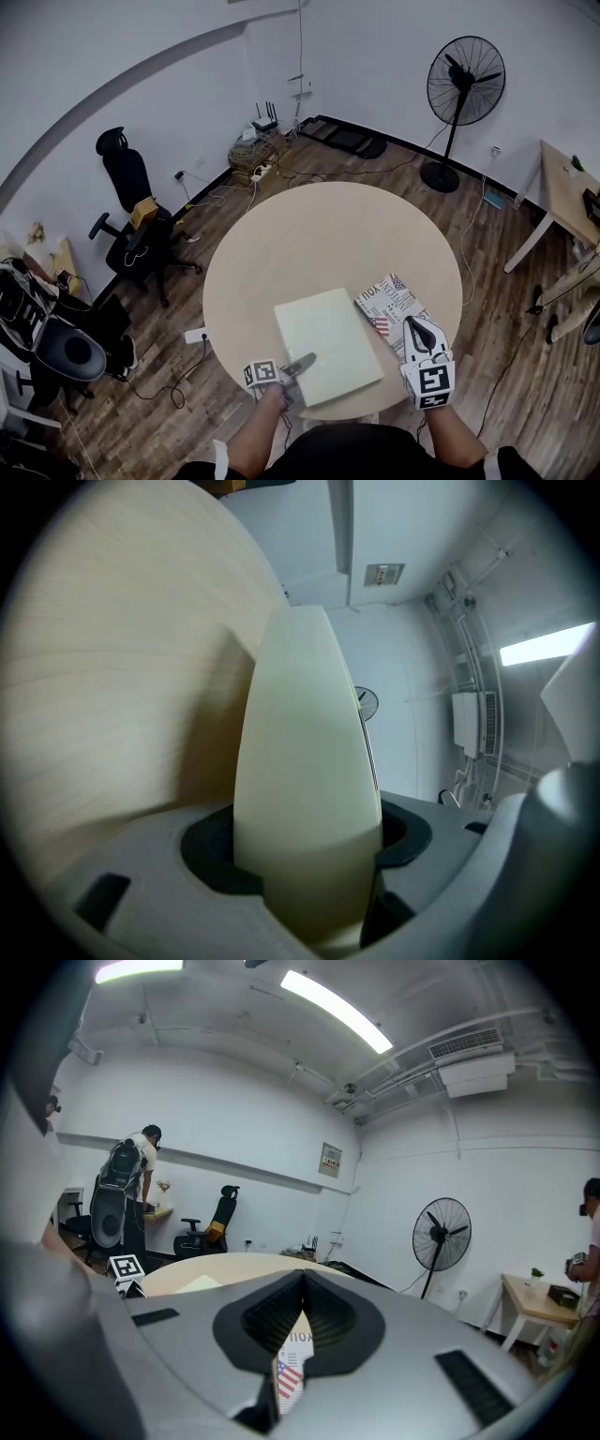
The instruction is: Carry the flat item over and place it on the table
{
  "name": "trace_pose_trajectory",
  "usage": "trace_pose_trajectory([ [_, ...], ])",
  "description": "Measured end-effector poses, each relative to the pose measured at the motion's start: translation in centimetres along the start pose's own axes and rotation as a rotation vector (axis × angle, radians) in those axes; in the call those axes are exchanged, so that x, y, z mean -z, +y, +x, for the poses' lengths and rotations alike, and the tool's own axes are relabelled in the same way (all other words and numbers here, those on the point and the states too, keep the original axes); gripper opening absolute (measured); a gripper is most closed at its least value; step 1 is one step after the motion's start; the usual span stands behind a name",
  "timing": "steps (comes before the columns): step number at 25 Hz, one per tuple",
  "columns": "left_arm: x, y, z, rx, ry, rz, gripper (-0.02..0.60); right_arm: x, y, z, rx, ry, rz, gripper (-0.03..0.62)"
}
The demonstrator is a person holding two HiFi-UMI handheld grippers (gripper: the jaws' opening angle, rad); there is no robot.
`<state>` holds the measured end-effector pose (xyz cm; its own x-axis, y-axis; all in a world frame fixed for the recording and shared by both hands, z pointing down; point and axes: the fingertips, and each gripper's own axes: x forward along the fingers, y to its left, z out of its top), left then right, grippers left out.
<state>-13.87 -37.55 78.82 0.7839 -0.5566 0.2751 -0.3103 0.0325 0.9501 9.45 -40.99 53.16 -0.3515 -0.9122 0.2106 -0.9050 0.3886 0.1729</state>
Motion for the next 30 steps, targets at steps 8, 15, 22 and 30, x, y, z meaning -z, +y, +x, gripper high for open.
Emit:
trace_pose_trajectory([
  [8, -0.9, 2.1, -0.3, -0.306, 0.021, 0.248, 0.390, -0.1, 0.0, 0.4, -0.010, -0.011, 0.004, -0.003],
  [15, -3.7, 0.4, -1.9, -0.588, 0.022, 0.617, 0.410, -0.4, 1.3, 1.1, -0.032, -0.017, 0.014, -0.003],
  [22, -6.3, -5.3, -3.2, -0.568, -0.152, 0.752, 0.410, -1.2, 2.2, 1.7, -0.069, -0.037, 0.019, -0.003],
  [30, -7.9, -14.9, -7.2, -0.484, -0.429, 0.881, 0.368, -0.5, 3.1, 2.5, -0.120, -0.040, 0.043, -0.003],
])
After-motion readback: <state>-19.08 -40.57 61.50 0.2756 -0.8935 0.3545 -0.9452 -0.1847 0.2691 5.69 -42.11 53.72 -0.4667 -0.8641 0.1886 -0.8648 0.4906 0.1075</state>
